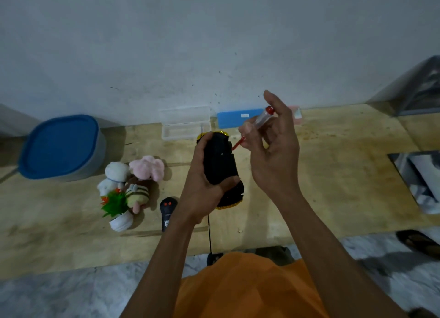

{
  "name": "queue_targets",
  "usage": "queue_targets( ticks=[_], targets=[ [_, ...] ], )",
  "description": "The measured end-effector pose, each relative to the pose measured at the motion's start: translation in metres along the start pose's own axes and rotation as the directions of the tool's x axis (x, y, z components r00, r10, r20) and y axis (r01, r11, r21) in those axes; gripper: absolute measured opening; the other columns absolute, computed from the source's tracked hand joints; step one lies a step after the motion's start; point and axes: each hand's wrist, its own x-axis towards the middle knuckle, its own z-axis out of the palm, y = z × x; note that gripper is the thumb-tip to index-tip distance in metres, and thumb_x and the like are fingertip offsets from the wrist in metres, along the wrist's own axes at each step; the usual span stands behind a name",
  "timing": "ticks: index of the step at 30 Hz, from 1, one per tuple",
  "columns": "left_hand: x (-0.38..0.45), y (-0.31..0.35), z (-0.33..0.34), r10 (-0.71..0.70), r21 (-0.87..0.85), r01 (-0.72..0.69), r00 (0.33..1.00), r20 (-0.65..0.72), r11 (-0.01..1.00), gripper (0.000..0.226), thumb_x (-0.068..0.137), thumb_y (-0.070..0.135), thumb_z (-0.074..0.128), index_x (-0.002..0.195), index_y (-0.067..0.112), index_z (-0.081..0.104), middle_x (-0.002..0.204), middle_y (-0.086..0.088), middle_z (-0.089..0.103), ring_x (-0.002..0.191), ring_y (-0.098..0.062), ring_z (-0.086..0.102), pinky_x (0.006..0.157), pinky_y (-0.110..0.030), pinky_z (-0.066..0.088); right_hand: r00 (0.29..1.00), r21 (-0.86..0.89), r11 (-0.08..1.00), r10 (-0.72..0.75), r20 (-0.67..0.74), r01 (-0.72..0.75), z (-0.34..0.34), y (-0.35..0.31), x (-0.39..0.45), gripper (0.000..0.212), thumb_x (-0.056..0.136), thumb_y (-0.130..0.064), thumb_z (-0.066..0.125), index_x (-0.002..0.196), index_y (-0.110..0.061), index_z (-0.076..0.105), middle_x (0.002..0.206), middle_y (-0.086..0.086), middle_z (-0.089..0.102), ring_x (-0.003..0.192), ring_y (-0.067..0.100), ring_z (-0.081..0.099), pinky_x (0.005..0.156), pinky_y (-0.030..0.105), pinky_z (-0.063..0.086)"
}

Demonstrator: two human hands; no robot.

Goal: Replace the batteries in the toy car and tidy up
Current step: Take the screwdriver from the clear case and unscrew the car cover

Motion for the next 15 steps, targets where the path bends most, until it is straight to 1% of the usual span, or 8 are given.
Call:
queue_targets(
  ticks=[2,3,7,9,10,11,13,15],
  targets=[
    [0.001,0.003,-0.003,0.031,0.029,-0.031,1.0,-0.001,0.999,0.101,0.076,-0.001,0.083,0.151,0.037,0.028,0.139,0.027,0.045,0.121,0.007,0.054,0.087,-0.011,0.05,1.0,0.028,1.0,-0.003,-0.001,0.003,0.001,-0.001,0.0,0.052,0.099,-0.013,0.063,0.146,-0.019,0.042,0.096,-0.026,0.064,0.088,0.016,0.072,0.076,0.048,0.062],
    [0.0,0.004,-0.004,0.04,0.048,-0.04,0.999,0.002,0.998,0.101,0.075,-0.001,0.083,0.151,0.035,0.027,0.137,0.03,0.044,0.12,0.009,0.053,0.087,-0.01,0.05,1.0,0.037,0.999,0.002,-0.001,-0.002,0.001,-0.001,-0.002,0.054,0.098,-0.012,0.064,0.146,-0.019,0.042,0.097,-0.029,0.063,0.088,0.016,0.073,0.076,0.048,0.062],
    [-0.005,0.001,-0.005,0.069,0.089,-0.069,0.998,0.007,0.994,0.103,0.073,-0.007,0.083,0.153,0.023,0.025,0.123,0.049,0.044,0.118,0.016,0.052,0.089,-0.008,0.048,1.0,0.046,0.999,0.009,-0.014,-0.008,0.003,0.003,-0.01,0.067,0.09,-0.004,0.072,0.148,-0.016,0.04,0.105,-0.036,0.06,0.094,0.012,0.072,0.082,0.048,0.061],
    [-0.007,0.0,-0.005,0.069,0.088,-0.069,0.998,0.003,0.994,0.103,0.072,-0.008,0.084,0.152,0.022,0.025,0.12,0.051,0.045,0.116,0.016,0.053,0.088,-0.01,0.049,0.999,0.02,1.0,-0.013,-0.029,0.014,0.006,0.004,-0.013,0.069,0.089,-0.004,0.073,0.149,-0.014,0.039,0.11,-0.042,0.057,0.095,0.009,0.071,0.085,0.045,0.06],
    [-0.007,0.0,-0.006,0.068,0.087,-0.068,0.998,0.0,0.994,0.103,0.072,-0.007,0.084,0.152,0.023,0.026,0.121,0.05,0.045,0.116,0.014,0.054,0.088,-0.012,0.05,0.999,0.014,1.0,-0.025,-0.038,0.025,0.007,0.004,-0.014,0.07,0.089,-0.004,0.073,0.149,-0.014,0.039,0.113,-0.042,0.056,0.096,0.008,0.07,0.087,0.044,0.06],
    [-0.007,0.001,-0.007,0.066,0.088,-0.065,0.998,-0.004,0.994,0.103,0.072,-0.006,0.084,0.151,0.024,0.027,0.123,0.048,0.046,0.117,0.012,0.054,0.089,-0.015,0.051,0.998,0.017,0.999,-0.034,-0.046,0.034,0.008,0.004,-0.015,0.07,0.089,-0.004,0.073,0.15,-0.013,0.038,0.116,-0.038,0.057,0.096,0.006,0.07,0.089,0.043,0.059],
    [-0.007,0.003,-0.008,0.055,0.077,-0.054,0.998,-0.007,0.996,0.102,0.072,-0.006,0.085,0.15,0.025,0.028,0.125,0.044,0.046,0.118,0.009,0.056,0.092,-0.023,0.054,0.997,0.029,0.998,-0.045,-0.062,0.046,0.009,0.004,-0.016,0.071,0.089,-0.003,0.072,0.15,-0.013,0.037,0.123,-0.024,0.058,0.096,0.005,0.069,0.09,0.044,0.059],
    [-0.008,0.005,-0.009,0.052,0.073,-0.051,0.999,-0.007,0.996,0.101,0.071,-0.005,0.085,0.15,0.027,0.029,0.129,0.041,0.046,0.12,0.006,0.055,0.096,-0.029,0.055,0.996,0.034,0.998,-0.053,-0.076,0.056,0.011,0.003,-0.017,0.07,0.089,-0.002,0.072,0.15,-0.012,0.038,0.13,-0.021,0.054,0.096,0.006,0.07,0.089,0.045,0.059]
  ],
)
